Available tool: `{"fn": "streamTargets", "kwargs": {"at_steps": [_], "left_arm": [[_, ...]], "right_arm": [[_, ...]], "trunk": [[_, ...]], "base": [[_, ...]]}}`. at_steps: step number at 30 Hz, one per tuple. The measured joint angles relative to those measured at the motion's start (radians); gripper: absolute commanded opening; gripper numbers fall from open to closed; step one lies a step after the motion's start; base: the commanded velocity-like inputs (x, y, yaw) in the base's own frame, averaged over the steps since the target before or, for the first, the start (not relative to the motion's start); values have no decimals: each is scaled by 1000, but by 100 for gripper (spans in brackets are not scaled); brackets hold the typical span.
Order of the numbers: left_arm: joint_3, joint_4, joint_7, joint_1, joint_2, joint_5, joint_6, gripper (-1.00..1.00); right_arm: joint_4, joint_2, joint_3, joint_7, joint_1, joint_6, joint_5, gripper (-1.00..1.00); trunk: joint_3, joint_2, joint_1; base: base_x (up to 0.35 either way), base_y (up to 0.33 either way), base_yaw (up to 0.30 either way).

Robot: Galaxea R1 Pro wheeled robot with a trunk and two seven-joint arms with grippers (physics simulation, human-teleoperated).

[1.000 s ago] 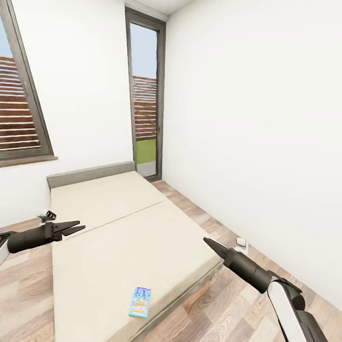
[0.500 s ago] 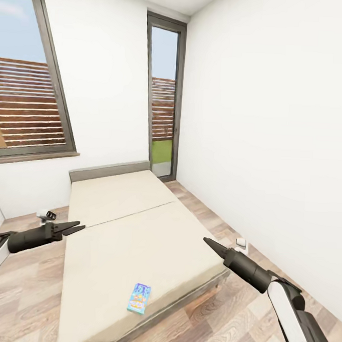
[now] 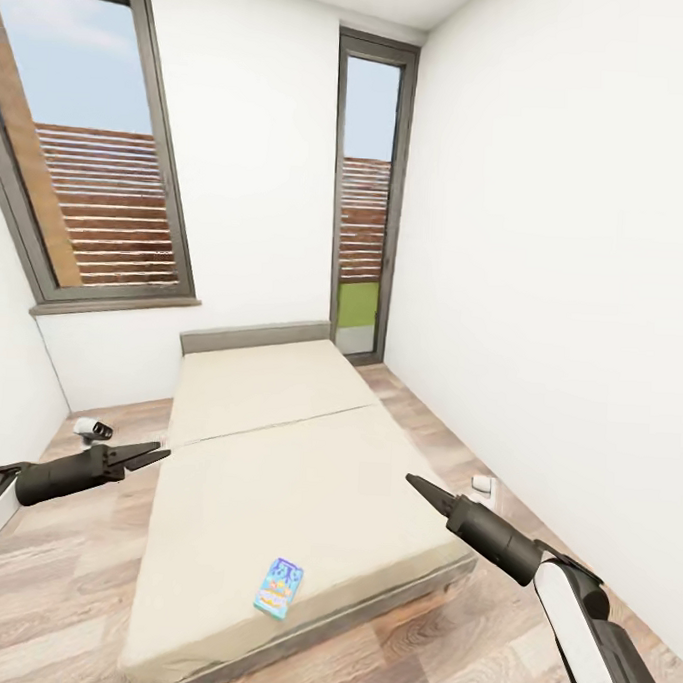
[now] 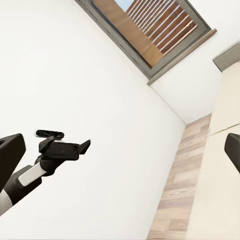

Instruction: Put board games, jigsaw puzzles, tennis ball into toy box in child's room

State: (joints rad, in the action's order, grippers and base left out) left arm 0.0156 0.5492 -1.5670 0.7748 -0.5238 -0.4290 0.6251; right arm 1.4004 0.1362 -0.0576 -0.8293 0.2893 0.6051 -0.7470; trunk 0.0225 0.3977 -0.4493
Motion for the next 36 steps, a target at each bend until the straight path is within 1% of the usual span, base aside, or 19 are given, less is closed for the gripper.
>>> {"fn": "streamTargets", "kwargs": {"at_steps": [25, 30, 36], "left_arm": [[1, -1, 0, 0, 12, 6, -1, 100], [2, -1, 0, 0, 13, 7, -2, 100], [2, 0, 0, 0, 13, 7, -2, 100]], "right_arm": [[-4, 0, -1, 6, 0, 0, 1, 100], [-5, 0, -1, 6, 0, 0, 1, 100], [-5, 0, -1, 7, 0, 0, 0, 100]], "trunk": [[0, 0, 0], [0, 0, 0], [0, 0, 0]], "base": [[0, -275, 284], [0, -150, 284], [0, -50, 285]]}}
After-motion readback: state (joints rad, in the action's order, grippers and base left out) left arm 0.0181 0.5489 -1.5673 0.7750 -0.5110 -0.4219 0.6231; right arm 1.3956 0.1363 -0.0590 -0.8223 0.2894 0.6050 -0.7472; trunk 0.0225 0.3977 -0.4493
